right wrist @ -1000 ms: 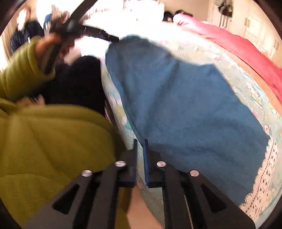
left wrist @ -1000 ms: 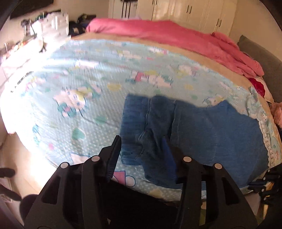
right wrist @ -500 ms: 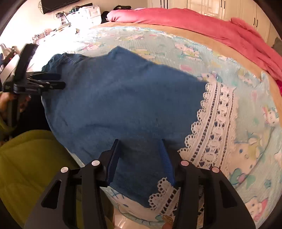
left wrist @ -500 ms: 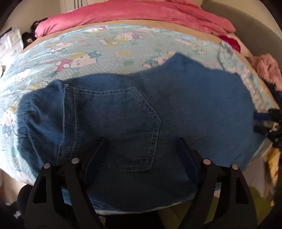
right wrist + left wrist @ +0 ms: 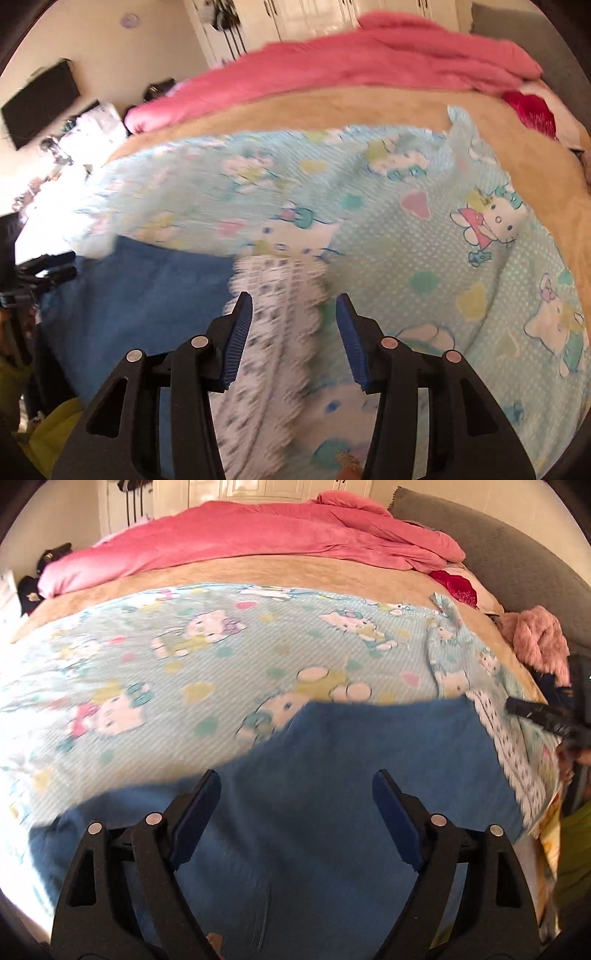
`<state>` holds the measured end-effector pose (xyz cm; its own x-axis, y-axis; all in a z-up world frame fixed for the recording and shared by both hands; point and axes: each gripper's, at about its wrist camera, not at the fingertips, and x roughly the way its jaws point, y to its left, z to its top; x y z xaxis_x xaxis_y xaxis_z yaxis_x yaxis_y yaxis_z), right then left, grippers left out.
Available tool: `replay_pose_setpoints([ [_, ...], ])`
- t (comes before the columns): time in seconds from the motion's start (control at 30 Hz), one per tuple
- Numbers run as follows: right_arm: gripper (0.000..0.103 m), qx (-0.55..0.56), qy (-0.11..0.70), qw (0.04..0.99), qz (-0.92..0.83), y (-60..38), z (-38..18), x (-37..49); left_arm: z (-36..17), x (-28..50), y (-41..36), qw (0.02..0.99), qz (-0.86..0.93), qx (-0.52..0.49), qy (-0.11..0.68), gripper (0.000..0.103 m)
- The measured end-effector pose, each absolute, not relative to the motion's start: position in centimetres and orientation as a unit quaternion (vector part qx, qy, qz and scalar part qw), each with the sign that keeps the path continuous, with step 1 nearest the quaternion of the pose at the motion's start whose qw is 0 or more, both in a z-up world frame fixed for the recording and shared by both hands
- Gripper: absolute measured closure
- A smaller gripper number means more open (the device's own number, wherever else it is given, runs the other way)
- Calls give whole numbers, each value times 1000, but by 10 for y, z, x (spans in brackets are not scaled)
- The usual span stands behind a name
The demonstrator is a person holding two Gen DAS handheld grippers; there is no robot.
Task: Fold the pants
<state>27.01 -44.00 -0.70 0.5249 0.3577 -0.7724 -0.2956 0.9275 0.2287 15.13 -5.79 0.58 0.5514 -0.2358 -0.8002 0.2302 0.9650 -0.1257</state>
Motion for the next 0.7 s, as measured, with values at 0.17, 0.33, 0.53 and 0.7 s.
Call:
replay_pose_setpoints([
  [0.17,57,54,477,855,196,-427,-33,298,-9,193,-72,875,-128,-2,466,26],
  [0.33,71,53,482,846,221,-415,-43,293,-35,220,-77,853,-150,-29,500,31],
  [0.53,84,17,431,873,227,-411,-13,277,-26,212,-86,861,-160,-20,482,100],
  [0.7,84,-14,415,885,210,-405,-1,295,-13,224,-95,877,-140,17,460,101],
])
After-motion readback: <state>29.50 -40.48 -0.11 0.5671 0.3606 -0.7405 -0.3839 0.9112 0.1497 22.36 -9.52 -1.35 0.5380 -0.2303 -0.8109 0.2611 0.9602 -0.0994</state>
